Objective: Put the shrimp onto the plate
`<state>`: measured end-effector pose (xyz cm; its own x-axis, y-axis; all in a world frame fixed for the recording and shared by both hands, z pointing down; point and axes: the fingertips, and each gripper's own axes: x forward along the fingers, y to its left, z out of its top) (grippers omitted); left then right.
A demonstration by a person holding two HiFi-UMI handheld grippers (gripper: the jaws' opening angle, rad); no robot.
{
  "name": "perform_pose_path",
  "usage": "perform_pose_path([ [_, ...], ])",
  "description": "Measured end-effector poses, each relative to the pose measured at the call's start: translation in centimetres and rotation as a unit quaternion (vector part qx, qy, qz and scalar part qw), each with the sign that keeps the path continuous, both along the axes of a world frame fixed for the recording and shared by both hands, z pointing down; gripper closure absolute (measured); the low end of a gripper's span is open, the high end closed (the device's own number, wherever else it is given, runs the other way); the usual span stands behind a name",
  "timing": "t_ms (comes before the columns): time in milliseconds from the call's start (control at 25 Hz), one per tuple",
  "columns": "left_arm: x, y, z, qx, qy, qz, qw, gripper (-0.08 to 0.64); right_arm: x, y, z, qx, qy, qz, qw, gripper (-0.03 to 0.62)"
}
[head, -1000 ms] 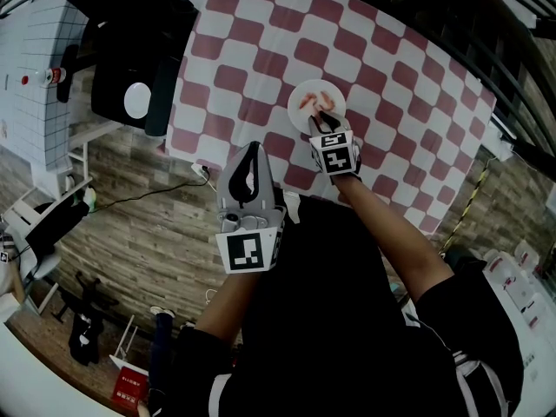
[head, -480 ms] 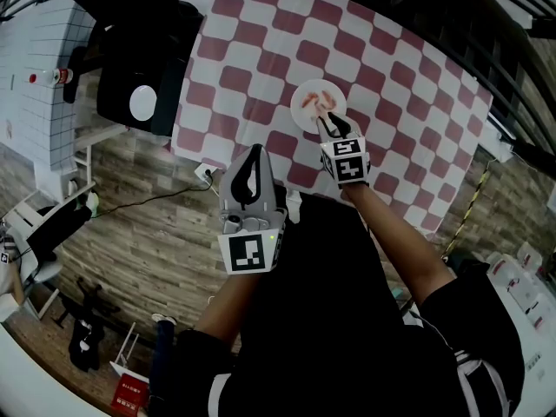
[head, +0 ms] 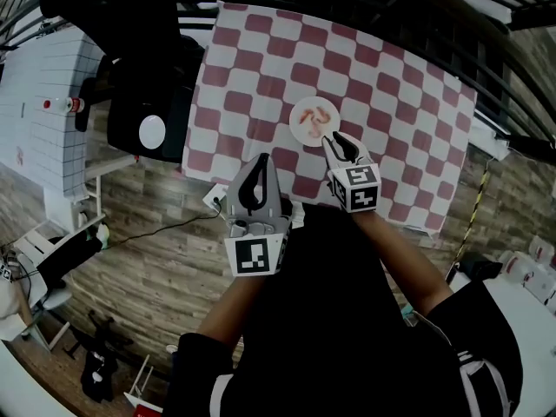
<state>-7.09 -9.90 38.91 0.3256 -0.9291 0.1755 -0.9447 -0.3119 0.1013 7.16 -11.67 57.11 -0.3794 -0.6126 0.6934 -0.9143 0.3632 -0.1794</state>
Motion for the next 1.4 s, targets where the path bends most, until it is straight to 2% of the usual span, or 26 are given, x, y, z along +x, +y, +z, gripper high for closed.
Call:
perform_pose_path([
  [160, 0.9, 0.3, 0.0, -0.011, 0.005, 0.032, 0.9994, 0.552, -0.2, 0.3, -3.6, 0.026, -0.011, 0.014, 1.0, 0.499],
  [240, 1.5, 0.1, -0.8, 0.008, 0.012, 0.045, 0.9989, 0.552, -0.5, 0.6, -5.3, 0.04, -0.02, 0.025, 0.999, 0.499],
  [360, 2.3, 0.2, -1.2, 0.012, 0.021, 0.065, 0.9976, 0.552, -0.7, 1.3, -7.6, 0.062, -0.032, 0.045, 0.997, 0.503],
  [720, 4.4, 1.1, -2.3, 0.019, 0.034, 0.125, 0.9914, 0.552, -0.8, 3.3, -11.1, 0.101, -0.043, 0.072, 0.991, 0.525],
  [1040, 5.9, 2.8, -2.4, 0.023, 0.018, 0.179, 0.9834, 0.552, -0.9, 4.7, -15.5, 0.158, -0.061, 0.108, 0.98, 0.589],
  [1200, 6.3, 3.4, -3.7, 0.05, 0.012, 0.193, 0.9798, 0.552, -0.8, 4.9, -17.8, 0.194, -0.062, 0.121, 0.972, 0.594],
  [1400, 6.5, 3.4, -4.3, 0.052, 0.007, 0.201, 0.9782, 0.552, -1.0, 5.1, -20.6, 0.247, -0.053, 0.119, 0.96, 0.594],
])
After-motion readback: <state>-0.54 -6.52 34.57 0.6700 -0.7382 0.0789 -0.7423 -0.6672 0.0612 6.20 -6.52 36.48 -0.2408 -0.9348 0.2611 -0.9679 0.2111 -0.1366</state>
